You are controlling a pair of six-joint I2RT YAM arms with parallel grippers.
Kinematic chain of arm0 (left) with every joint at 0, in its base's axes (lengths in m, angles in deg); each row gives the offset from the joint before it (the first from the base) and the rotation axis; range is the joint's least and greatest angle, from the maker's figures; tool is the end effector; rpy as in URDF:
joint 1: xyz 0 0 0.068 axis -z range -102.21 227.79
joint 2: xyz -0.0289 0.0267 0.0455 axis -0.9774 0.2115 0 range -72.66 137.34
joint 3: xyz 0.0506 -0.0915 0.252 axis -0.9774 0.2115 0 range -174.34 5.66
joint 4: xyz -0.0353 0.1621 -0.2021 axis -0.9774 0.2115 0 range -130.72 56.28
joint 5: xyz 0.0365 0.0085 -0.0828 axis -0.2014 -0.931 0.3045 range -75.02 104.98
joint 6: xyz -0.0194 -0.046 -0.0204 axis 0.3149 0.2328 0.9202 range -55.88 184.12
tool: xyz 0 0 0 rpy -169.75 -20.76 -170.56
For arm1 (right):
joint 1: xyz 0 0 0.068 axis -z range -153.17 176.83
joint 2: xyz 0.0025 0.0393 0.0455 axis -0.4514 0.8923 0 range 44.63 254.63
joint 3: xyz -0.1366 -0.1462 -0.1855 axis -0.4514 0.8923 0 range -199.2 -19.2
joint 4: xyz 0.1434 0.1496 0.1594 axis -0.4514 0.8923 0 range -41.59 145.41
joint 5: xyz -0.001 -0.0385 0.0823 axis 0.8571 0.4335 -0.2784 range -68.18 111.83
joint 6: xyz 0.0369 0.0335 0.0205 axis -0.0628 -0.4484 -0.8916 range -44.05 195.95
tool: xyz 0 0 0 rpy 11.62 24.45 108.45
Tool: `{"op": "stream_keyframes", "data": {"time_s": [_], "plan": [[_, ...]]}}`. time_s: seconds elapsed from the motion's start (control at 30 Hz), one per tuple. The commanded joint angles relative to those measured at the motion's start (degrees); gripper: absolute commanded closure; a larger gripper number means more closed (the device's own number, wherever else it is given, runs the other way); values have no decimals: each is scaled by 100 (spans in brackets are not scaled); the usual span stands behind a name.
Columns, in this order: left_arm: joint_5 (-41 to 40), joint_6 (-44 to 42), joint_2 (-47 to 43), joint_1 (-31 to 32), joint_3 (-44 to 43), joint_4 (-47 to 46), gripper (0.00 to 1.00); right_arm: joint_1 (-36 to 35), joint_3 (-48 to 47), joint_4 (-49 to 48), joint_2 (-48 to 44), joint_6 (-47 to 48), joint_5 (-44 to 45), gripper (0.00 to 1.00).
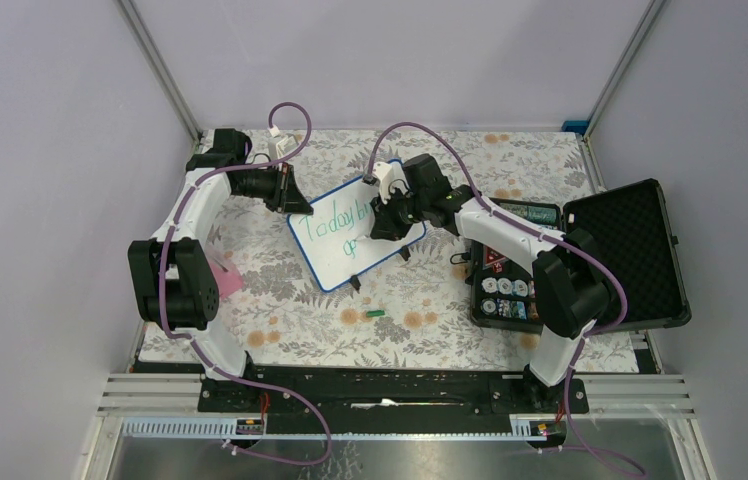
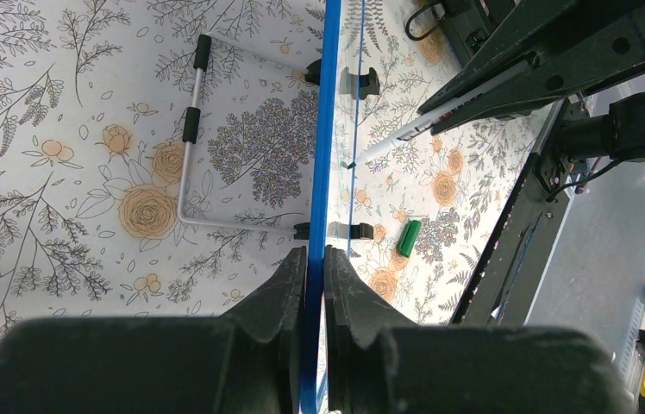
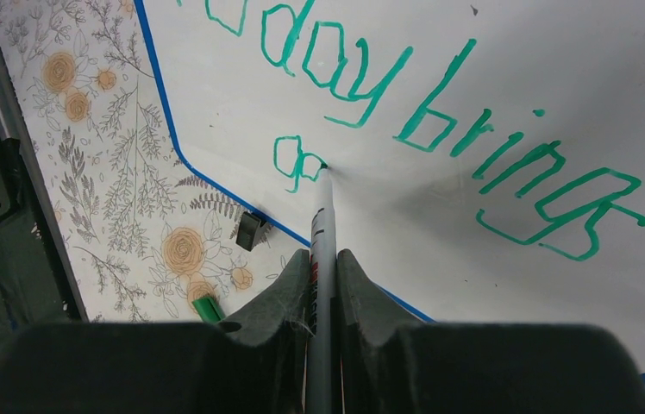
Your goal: Write a sentence on the whiteboard
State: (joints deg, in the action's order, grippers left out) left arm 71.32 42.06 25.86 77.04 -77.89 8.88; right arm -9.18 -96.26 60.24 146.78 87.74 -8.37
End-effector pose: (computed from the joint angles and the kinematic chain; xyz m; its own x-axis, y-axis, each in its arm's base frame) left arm 0.3518 -0.0250 0.2846 -0.7055 0.1989 -0.6802 0.6635 0.5225 -0.5354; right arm 0.3184 0.2536 0.2592 -0.3054 -0.4403 -0.8443 -0.9151 0.3807 0.1325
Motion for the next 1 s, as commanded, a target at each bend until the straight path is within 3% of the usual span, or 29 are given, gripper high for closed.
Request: {"op": "stream_keyframes", "data": {"time_s": [0.0, 0.37, 0.97], "plan": [[-310, -131, -26, 40, -134, -108, 100, 61, -285, -103, -28, 110, 204, 100], [-325, -140, -38, 41, -135, -102, 100, 128, 11, 157, -473, 123, -456, 100], [-340, -132, -35, 49, -153, -105, 100, 178, -85, 139, -164, 179, -81, 100]]}}
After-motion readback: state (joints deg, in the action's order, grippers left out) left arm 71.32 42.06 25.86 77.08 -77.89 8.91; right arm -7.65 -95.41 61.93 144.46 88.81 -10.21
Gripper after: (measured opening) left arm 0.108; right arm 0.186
